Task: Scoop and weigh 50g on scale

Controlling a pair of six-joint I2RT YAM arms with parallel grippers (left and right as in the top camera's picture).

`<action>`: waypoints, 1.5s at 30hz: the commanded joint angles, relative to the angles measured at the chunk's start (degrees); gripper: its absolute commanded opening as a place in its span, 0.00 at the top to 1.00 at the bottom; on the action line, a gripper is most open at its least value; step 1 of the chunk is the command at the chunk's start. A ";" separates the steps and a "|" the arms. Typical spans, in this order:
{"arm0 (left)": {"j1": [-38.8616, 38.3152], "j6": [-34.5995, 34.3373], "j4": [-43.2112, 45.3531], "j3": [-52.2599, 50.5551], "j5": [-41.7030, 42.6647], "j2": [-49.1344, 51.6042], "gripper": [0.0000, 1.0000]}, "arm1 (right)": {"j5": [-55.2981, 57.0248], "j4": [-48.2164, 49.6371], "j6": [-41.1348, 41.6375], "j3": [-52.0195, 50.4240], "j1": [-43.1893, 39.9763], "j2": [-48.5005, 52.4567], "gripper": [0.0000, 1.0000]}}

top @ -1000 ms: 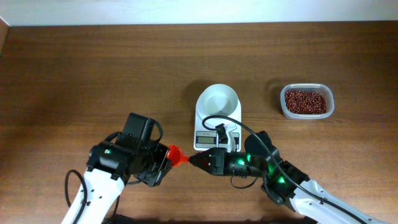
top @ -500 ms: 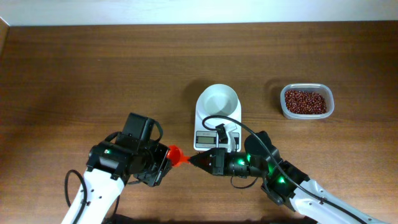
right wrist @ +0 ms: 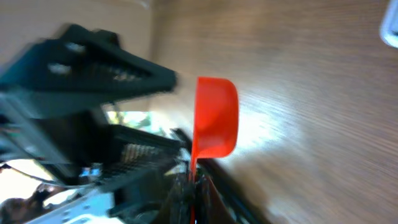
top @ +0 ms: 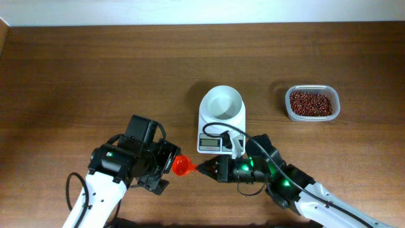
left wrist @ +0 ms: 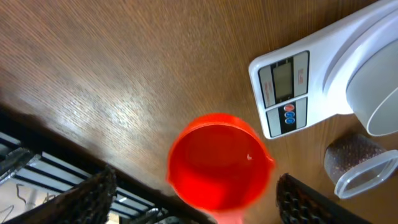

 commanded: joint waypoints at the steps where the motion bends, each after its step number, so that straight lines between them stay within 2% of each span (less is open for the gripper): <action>1: -0.20 -0.02 0.07 -0.04 -2.86 -0.44 0.06 | 2.86 -1.22 -7.37 0.66 0.37 -0.02 0.96; 3: -0.20 -0.02 0.07 -0.04 -2.84 -0.44 0.01 | 2.89 -1.62 -9.07 0.66 0.35 -0.02 0.96; 11: -0.20 -0.02 0.07 -0.04 -2.86 -0.44 0.01 | 4.50 -5.81 -14.01 0.66 0.31 -1.73 0.96; 16: -0.20 -0.04 0.09 -0.04 -2.84 -0.44 0.01 | 9.40 -13.22 -16.24 0.66 0.31 -7.87 0.96; 23: -0.20 -0.04 0.09 -0.04 -2.84 -0.44 0.01 | 18.21 -25.64 -16.26 0.66 0.31 -22.21 0.96; 27: -0.20 -0.02 0.07 -0.04 -2.84 -0.44 0.01 | 19.17 -26.45 -16.28 0.66 0.31 -28.92 0.96; 34: -0.20 0.04 0.04 -0.04 -2.82 -0.44 0.00 | 22.95 -26.45 -16.92 0.66 0.31 -32.26 0.96; 36: -0.20 2.05 0.11 -0.04 -2.86 -0.44 0.13 | 25.16 -26.43 -16.92 0.66 0.31 -33.18 0.96; 37: -0.20 3.19 0.31 -0.04 -3.34 -0.44 0.25 | 26.56 -26.45 -16.92 0.66 0.31 -34.05 0.96; 42: -0.22 13.25 4.90 -0.04 -5.20 -0.44 0.33 | 31.12 -26.43 -16.92 0.66 0.31 -38.03 0.96; 45: -0.22 18.88 8.76 -0.04 -5.22 -0.44 0.44 | 33.90 -26.43 -16.92 0.66 0.31 -39.95 0.96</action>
